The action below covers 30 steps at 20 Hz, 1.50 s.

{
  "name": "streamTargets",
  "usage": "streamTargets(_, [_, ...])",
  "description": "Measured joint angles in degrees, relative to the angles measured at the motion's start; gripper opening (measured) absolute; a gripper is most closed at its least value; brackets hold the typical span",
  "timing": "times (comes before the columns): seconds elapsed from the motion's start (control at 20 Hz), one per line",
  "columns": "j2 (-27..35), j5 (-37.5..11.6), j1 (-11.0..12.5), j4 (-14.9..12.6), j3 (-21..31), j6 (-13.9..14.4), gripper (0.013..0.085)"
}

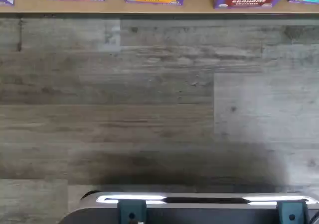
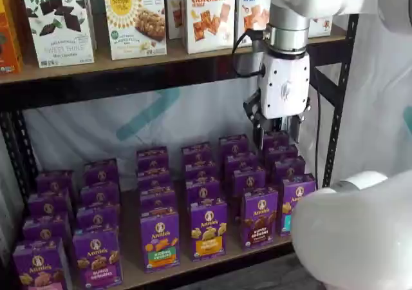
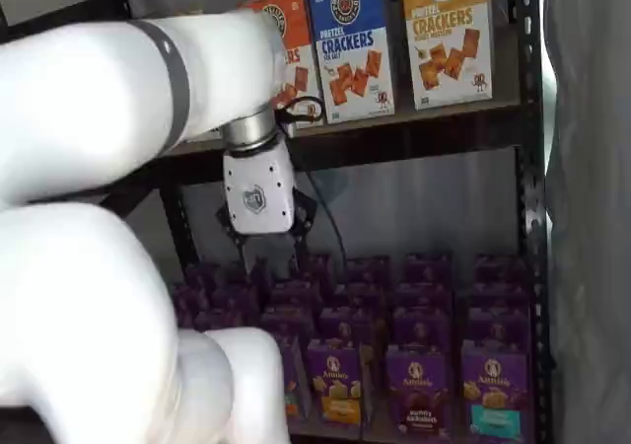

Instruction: Pick up the purple box with a brown patch in the center, on the bottom shelf, the fifth box from the left

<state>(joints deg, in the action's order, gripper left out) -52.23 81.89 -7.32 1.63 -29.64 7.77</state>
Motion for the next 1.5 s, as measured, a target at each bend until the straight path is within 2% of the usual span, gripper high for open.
streamTargets(0.3, [-0.37, -1.04, 0.01, -0.01, 0.55, -0.01, 0.085])
streamTargets(0.45, [-0.08, -1.76, -0.42, -0.85, 0.98, 0.52, 0.085])
streamTargets(0.65, [-0.29, -4.86, -1.32, -2.78, 2.82, 1.82, 0.085])
streamTargets(0.8, [0.25, -7.14, -1.32, -3.11, 4.15, 1.99, 0.085])
streamTargets(1.1, [2.36, -12.1, 0.44, -1.11, 7.03, -0.27, 0.085])
streamTargets(1.5, [7.53, -21.18, 2.68, 0.72, 11.15, -3.49, 0.085])
